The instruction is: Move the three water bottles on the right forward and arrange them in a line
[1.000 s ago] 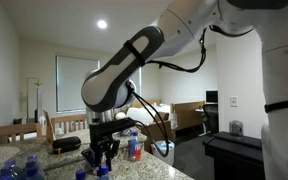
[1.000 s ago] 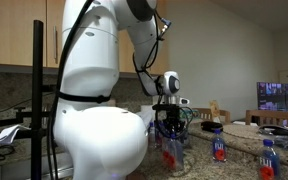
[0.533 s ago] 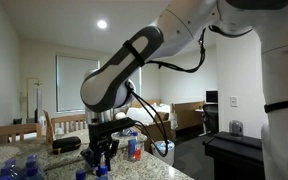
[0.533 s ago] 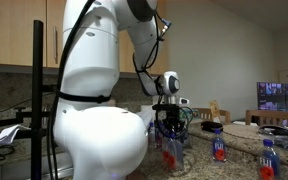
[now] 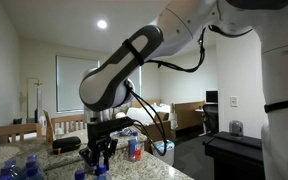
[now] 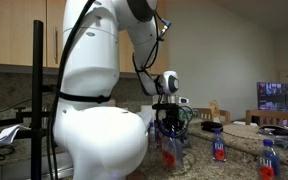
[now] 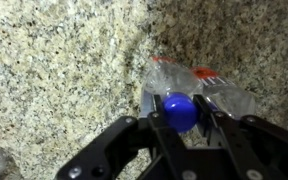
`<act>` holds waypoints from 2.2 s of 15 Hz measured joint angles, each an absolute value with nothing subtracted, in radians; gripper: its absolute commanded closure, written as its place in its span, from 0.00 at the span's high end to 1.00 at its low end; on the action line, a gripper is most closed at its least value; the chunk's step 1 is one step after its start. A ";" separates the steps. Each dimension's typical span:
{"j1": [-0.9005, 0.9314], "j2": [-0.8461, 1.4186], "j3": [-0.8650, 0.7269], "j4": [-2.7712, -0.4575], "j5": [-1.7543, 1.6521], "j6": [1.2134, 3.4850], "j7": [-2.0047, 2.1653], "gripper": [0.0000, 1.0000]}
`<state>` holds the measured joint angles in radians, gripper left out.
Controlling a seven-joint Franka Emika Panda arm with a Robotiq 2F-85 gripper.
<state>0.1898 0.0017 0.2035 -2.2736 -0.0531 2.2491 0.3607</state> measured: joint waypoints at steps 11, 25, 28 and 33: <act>0.192 0.019 0.210 -2.262 -0.042 2.249 0.273 0.12; 0.191 0.044 0.201 -2.232 -0.041 2.249 0.267 0.13; 0.191 0.055 0.197 -2.219 -0.041 2.249 0.267 0.12; 0.191 0.067 0.193 -2.205 -0.041 2.248 0.267 0.12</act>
